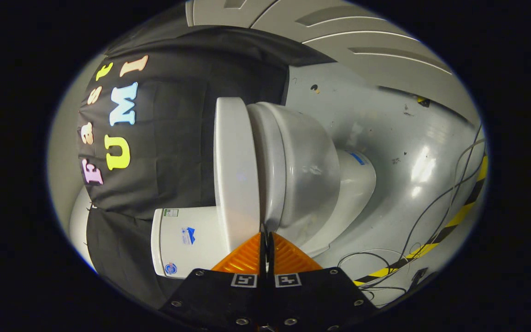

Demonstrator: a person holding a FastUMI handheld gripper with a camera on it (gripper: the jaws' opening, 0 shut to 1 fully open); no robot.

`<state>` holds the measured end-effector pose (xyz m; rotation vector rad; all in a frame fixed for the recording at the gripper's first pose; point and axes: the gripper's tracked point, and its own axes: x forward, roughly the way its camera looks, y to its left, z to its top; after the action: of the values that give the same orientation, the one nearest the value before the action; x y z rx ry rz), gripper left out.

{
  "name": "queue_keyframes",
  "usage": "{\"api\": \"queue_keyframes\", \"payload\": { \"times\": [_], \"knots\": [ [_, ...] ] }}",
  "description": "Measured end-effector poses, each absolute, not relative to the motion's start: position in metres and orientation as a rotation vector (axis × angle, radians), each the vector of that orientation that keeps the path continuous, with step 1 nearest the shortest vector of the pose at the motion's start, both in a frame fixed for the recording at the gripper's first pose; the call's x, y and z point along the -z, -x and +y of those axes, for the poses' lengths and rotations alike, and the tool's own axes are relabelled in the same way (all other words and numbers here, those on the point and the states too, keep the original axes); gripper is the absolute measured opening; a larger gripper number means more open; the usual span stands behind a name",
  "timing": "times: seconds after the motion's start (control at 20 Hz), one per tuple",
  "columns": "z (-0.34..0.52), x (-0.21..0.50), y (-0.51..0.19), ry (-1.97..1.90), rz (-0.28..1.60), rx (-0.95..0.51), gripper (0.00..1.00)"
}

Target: Open the toilet lid.

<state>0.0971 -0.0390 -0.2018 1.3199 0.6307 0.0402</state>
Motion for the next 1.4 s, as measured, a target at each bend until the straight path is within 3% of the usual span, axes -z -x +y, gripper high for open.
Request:
{"api": "queue_keyframes", "payload": {
  "times": [0.9,1.4],
  "knots": [
    [-0.022,0.115,-0.097,-0.846,0.515,0.162,0.0],
    [0.007,0.057,-0.102,-0.567,0.4,0.196,0.0]
  ]
}}
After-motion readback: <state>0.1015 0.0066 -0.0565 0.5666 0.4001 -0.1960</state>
